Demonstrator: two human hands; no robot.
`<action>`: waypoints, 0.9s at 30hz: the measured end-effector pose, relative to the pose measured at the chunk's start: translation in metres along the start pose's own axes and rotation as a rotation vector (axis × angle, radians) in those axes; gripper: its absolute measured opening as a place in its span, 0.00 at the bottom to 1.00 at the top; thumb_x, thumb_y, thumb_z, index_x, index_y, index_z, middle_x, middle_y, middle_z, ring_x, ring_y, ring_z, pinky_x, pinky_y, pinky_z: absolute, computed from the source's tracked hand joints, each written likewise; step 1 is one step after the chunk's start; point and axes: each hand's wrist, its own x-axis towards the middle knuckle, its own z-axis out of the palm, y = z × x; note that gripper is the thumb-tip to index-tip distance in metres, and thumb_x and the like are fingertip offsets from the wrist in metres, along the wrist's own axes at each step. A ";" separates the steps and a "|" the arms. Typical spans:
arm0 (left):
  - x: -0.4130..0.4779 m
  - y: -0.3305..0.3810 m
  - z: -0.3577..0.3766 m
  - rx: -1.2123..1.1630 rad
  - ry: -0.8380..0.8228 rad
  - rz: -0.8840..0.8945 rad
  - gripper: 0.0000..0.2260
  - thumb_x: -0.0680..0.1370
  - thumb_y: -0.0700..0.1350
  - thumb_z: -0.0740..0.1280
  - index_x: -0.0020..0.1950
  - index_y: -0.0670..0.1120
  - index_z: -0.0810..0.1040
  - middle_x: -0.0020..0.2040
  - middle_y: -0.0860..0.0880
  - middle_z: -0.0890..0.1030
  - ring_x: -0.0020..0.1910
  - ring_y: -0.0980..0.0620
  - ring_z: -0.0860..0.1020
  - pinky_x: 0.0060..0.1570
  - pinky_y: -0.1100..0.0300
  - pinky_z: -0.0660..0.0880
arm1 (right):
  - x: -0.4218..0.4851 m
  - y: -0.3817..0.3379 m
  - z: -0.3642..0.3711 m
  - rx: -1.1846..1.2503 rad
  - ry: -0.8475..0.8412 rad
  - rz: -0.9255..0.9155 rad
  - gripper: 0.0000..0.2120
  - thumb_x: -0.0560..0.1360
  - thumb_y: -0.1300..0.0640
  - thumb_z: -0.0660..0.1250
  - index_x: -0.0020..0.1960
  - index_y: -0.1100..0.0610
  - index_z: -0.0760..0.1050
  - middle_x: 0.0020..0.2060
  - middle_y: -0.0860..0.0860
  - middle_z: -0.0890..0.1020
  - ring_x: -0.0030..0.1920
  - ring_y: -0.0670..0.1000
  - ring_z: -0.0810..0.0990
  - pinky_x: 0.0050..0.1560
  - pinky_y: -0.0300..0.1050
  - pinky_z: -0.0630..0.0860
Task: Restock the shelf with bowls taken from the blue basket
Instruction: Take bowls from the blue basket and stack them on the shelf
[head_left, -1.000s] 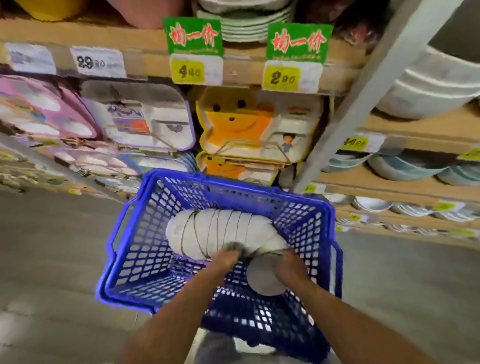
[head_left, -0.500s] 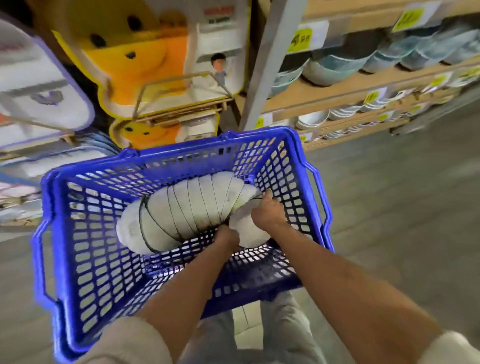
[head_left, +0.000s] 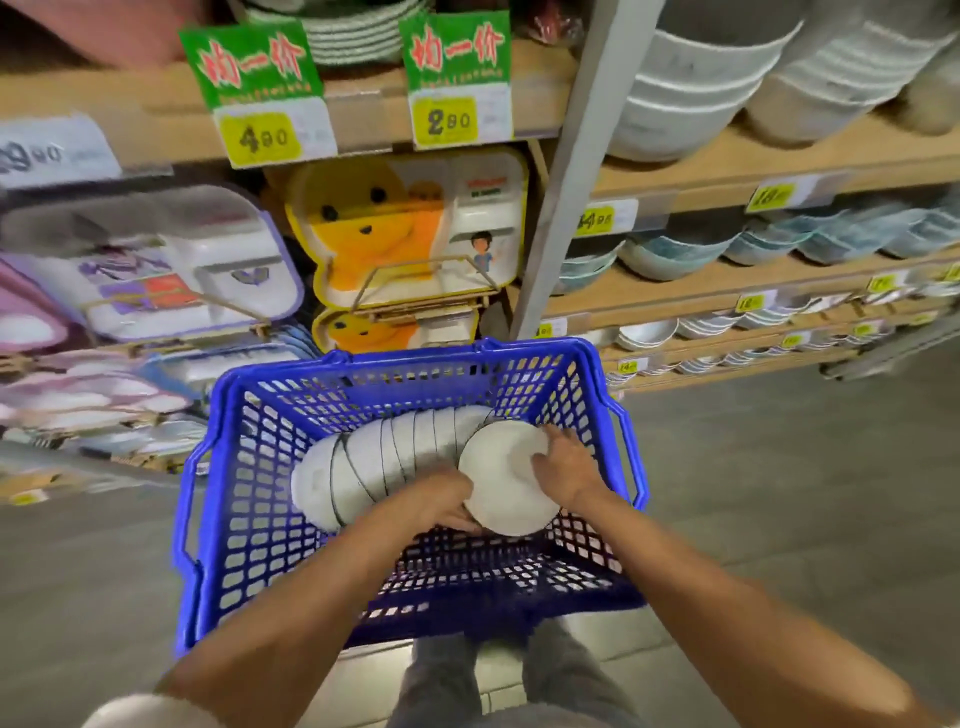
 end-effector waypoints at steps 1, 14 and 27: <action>-0.010 0.007 -0.007 -0.001 -0.026 0.035 0.15 0.80 0.30 0.54 0.65 0.34 0.70 0.55 0.33 0.79 0.55 0.36 0.80 0.55 0.46 0.78 | -0.001 0.000 -0.009 0.082 0.004 -0.045 0.22 0.78 0.62 0.58 0.72 0.56 0.66 0.67 0.58 0.71 0.65 0.60 0.73 0.64 0.49 0.70; -0.172 0.104 -0.039 0.040 0.209 0.496 0.15 0.81 0.43 0.55 0.53 0.34 0.76 0.38 0.38 0.84 0.34 0.42 0.83 0.36 0.55 0.83 | -0.084 -0.093 -0.144 1.336 -0.059 -0.378 0.19 0.74 0.61 0.57 0.57 0.47 0.81 0.55 0.52 0.83 0.54 0.56 0.82 0.42 0.48 0.81; -0.237 0.169 0.052 -0.669 0.206 1.106 0.15 0.81 0.49 0.56 0.53 0.48 0.82 0.48 0.50 0.85 0.50 0.49 0.81 0.46 0.55 0.76 | -0.176 -0.099 -0.235 1.514 0.275 -0.446 0.17 0.77 0.60 0.57 0.61 0.50 0.78 0.55 0.53 0.82 0.53 0.55 0.81 0.38 0.44 0.79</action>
